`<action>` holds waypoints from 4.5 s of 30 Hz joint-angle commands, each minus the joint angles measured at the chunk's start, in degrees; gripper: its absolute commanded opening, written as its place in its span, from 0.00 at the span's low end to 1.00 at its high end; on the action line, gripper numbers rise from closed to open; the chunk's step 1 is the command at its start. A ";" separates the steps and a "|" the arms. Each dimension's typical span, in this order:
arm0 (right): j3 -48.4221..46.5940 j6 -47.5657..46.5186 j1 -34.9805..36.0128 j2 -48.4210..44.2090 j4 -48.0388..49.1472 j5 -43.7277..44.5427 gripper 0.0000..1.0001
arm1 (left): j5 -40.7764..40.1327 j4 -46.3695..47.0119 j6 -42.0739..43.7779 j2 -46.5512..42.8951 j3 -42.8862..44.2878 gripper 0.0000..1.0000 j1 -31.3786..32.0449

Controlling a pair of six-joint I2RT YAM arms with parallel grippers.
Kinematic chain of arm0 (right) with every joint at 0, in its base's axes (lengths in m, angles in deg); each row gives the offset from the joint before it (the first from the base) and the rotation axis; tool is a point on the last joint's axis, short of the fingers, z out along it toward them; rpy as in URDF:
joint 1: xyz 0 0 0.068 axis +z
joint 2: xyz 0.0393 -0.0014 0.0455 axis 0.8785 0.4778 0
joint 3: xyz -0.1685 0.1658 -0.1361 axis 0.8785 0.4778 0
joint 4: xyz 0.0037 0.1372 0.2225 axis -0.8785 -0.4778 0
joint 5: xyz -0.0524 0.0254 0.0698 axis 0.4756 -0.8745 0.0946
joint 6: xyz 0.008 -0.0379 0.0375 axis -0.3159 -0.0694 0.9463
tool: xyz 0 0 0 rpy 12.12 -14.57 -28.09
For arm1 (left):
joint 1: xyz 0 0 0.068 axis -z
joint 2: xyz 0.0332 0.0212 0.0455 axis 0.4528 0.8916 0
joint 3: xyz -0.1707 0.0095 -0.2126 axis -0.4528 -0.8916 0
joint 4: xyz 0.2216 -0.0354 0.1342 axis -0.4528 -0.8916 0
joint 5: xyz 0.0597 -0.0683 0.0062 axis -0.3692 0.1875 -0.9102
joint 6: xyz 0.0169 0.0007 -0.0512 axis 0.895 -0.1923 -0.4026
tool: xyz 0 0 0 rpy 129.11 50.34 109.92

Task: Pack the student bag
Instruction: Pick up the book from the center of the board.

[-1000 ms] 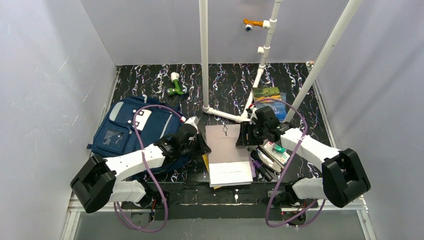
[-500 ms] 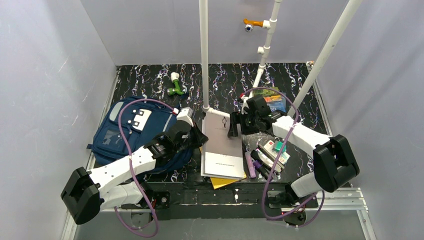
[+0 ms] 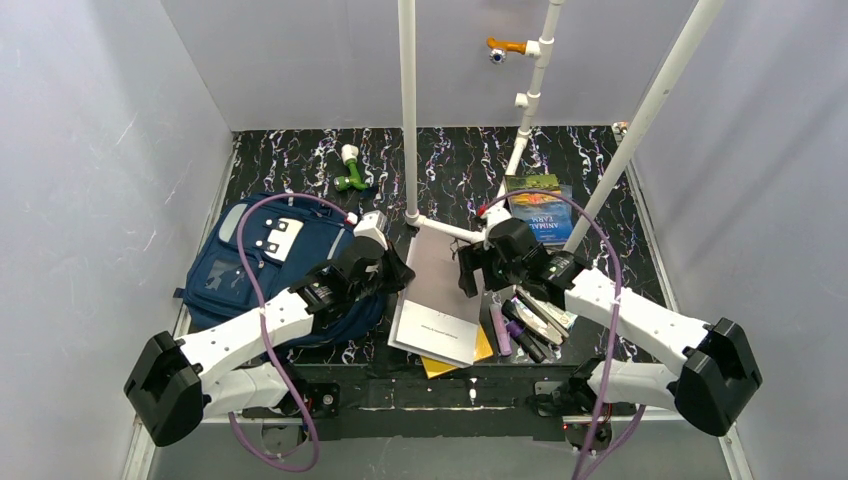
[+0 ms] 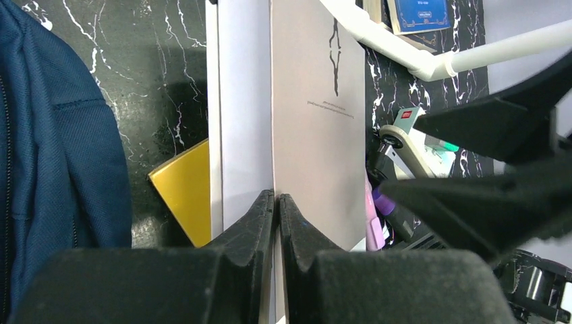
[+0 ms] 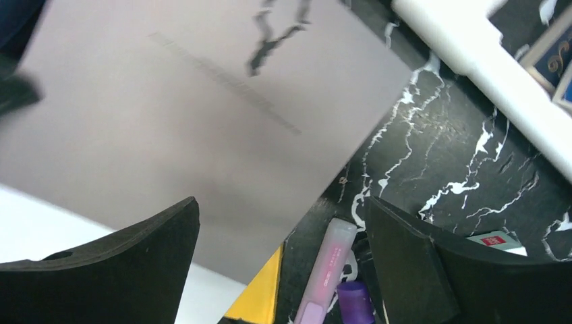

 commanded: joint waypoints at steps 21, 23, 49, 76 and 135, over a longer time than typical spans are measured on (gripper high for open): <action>-6.20 17.23 -9.84 28.96 34.69 -28.61 0.79 | -2.51 -8.06 1.10 -9.89 -1.61 0.00 -3.21; -8.28 16.19 -9.81 31.73 34.89 -28.16 0.78 | -2.01 -11.44 1.95 -9.58 0.02 0.00 -4.97; -10.28 12.96 -9.69 35.88 34.19 -31.46 0.82 | 17.75 -16.79 -14.87 -23.07 -14.97 0.98 -10.93; -13.39 9.17 -12.41 23.95 14.83 -24.93 0.98 | 18.43 -13.09 -0.83 -29.48 -7.19 0.00 -11.28; -6.30 18.19 -16.50 4.68 23.38 -34.13 0.05 | -26.77 -47.03 1.80 -41.05 7.18 0.89 -11.54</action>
